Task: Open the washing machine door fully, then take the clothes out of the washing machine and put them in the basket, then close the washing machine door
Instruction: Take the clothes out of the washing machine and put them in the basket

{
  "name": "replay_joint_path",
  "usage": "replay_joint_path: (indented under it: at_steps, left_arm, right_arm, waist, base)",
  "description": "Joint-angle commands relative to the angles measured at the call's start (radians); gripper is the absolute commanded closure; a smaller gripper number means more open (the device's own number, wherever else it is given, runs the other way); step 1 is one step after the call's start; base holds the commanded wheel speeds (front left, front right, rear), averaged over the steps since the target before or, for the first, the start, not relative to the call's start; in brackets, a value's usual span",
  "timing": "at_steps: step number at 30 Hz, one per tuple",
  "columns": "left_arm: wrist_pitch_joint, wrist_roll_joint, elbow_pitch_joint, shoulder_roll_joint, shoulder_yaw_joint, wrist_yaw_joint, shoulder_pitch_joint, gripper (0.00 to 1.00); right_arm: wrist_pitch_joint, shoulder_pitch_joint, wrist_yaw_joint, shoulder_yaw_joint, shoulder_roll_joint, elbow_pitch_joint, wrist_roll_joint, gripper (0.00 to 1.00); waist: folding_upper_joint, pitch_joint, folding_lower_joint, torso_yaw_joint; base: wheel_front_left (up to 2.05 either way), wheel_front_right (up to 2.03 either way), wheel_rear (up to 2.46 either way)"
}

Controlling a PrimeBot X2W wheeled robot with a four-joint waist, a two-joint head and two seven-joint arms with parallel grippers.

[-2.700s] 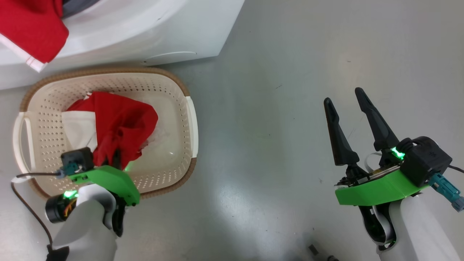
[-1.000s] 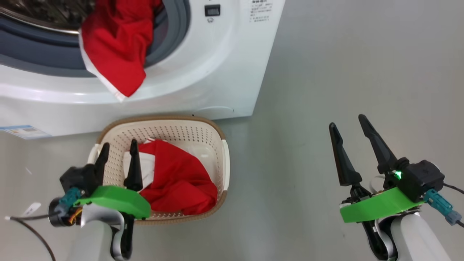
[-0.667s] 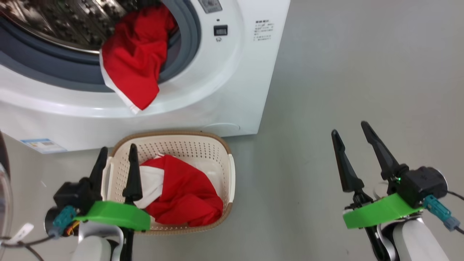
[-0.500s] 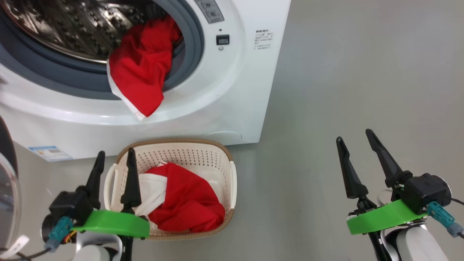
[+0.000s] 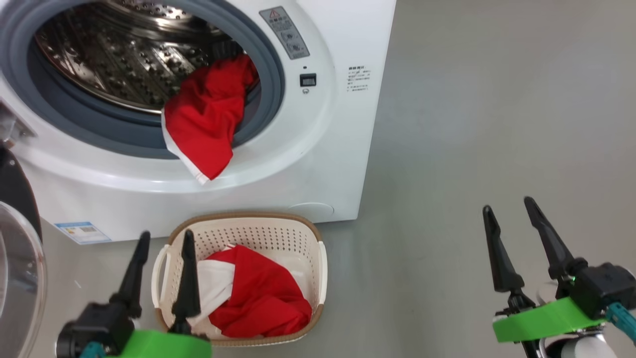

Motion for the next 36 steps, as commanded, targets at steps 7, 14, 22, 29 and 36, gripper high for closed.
replay_joint_path:
  at_steps: [7,14,22,29,36]
  left_arm:
    - [-0.008,-0.003,-0.063,0.010,0.016,0.013,0.085,0.00]
    - [-0.008,-0.023,-0.073,0.009,0.019,0.023,0.118,0.00]
    - [-0.008,-0.033,-0.077,0.009,0.016,0.036,0.150,0.00]
    - [-0.008,-0.039,-0.076,0.010,0.014,0.041,0.161,0.00]
    - [-0.006,-0.043,-0.082,0.012,0.008,0.044,0.160,0.00]
  right_arm:
    - [-0.006,0.059,0.006,0.020,-0.004,-0.057,-0.015,0.00]
    - [-0.006,0.084,0.006,0.026,-0.004,-0.069,-0.012,0.00]
    - [-0.006,0.119,0.006,0.020,-0.004,-0.084,-0.011,0.00]
    - [-0.006,0.131,0.006,0.012,-0.004,-0.092,-0.008,0.00]
    - [-0.006,0.132,0.006,0.008,-0.004,-0.095,-0.008,0.00]
  waist:
    - [0.0000,-0.057,0.0000,-0.002]
    - [0.0000,-0.083,0.0000,-0.008]
    - [0.0000,-0.106,0.0000,-0.011]
    - [0.0000,-0.114,0.0000,-0.007]
    - [0.0000,-0.106,0.0000,-0.003]
  base:
    - [0.00,0.00,0.00]
    - [0.00,0.00,0.00]
    - [0.00,0.00,0.00]
    - [0.00,0.00,0.00]
    - [0.00,0.00,0.00]
